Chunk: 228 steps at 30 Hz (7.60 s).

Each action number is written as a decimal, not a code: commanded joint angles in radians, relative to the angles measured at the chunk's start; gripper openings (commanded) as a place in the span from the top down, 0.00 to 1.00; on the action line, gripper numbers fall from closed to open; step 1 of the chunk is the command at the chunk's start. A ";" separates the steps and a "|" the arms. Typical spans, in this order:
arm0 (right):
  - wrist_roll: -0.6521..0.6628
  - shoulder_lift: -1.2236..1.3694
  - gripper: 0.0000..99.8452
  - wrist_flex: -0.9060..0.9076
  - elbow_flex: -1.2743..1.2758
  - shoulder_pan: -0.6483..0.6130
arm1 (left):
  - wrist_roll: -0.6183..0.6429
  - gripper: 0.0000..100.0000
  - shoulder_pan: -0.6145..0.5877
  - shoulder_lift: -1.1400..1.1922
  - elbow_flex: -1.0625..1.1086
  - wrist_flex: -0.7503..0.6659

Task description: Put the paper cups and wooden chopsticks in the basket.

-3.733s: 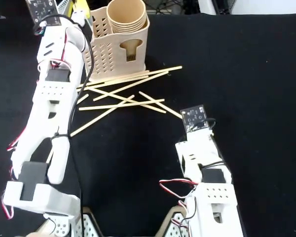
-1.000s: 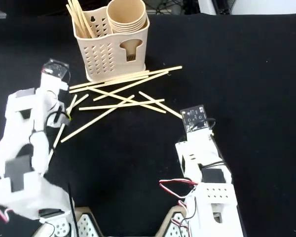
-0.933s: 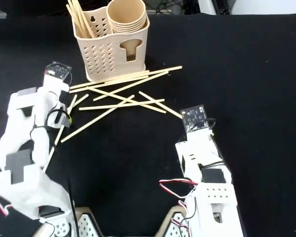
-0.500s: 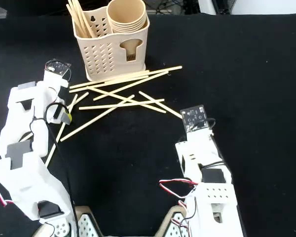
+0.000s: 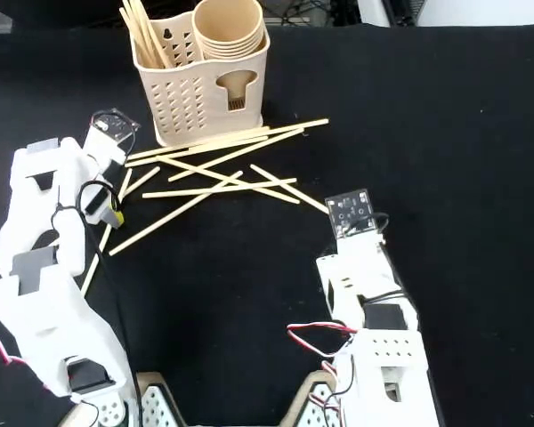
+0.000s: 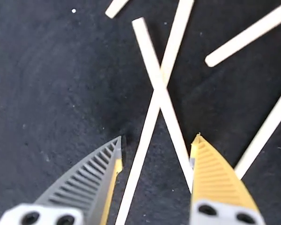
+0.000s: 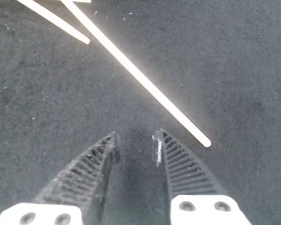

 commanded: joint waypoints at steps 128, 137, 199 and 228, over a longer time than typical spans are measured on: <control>0.002 -0.012 0.86 -0.018 -0.002 -0.008 | 0.005 0.76 0.384 -0.281 0.429 -0.046; 0.002 -0.012 0.86 -0.018 -0.002 -0.008 | 0.031 0.85 0.403 -0.193 0.337 0.038; 0.002 -0.012 0.86 -0.017 -0.002 -0.008 | 0.137 0.96 0.533 -0.359 0.489 -0.075; 0.002 -0.012 0.86 -0.018 -0.002 -0.008 | 0.232 0.97 0.516 -0.957 0.463 -0.037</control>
